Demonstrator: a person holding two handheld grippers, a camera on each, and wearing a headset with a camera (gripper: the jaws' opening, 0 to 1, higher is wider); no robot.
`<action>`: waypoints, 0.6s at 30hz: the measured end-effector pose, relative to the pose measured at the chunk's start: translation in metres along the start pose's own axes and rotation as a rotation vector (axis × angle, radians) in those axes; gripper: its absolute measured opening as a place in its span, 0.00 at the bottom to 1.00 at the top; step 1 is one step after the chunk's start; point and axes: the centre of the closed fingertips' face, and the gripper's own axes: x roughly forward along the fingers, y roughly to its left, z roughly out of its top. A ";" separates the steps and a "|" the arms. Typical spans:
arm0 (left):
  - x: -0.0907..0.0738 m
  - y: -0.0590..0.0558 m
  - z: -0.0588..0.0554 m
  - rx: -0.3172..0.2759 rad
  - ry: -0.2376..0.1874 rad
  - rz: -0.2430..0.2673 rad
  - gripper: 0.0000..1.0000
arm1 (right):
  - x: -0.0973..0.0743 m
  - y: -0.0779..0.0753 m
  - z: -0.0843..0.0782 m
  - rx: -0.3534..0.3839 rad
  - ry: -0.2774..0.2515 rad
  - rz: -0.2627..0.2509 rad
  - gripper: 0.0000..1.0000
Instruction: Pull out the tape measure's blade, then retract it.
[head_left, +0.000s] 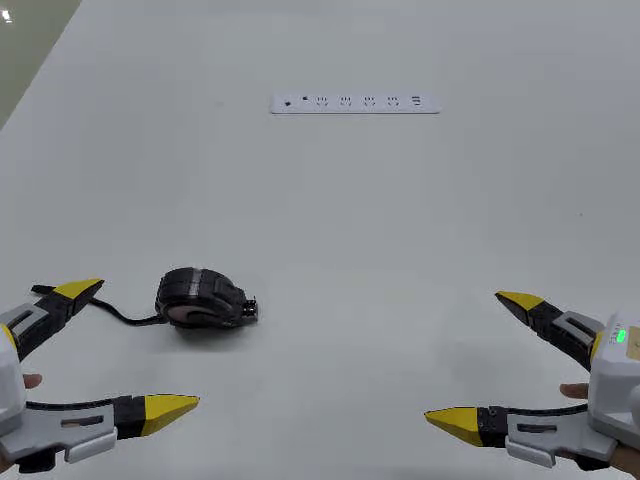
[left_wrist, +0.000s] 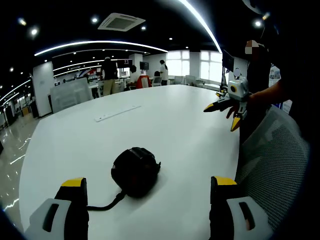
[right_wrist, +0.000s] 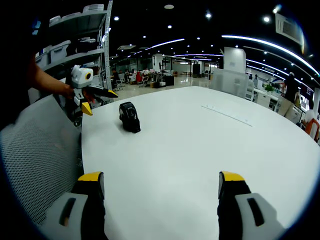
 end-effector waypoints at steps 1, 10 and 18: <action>0.000 0.000 0.000 0.001 0.001 0.000 1.00 | 0.000 0.000 0.000 0.001 0.001 0.000 0.96; 0.001 0.004 0.001 0.013 0.016 -0.009 1.00 | 0.002 -0.003 0.001 -0.012 0.011 0.012 0.96; 0.006 0.008 0.003 0.035 0.030 -0.029 0.98 | 0.007 -0.007 0.004 -0.051 0.013 0.030 0.93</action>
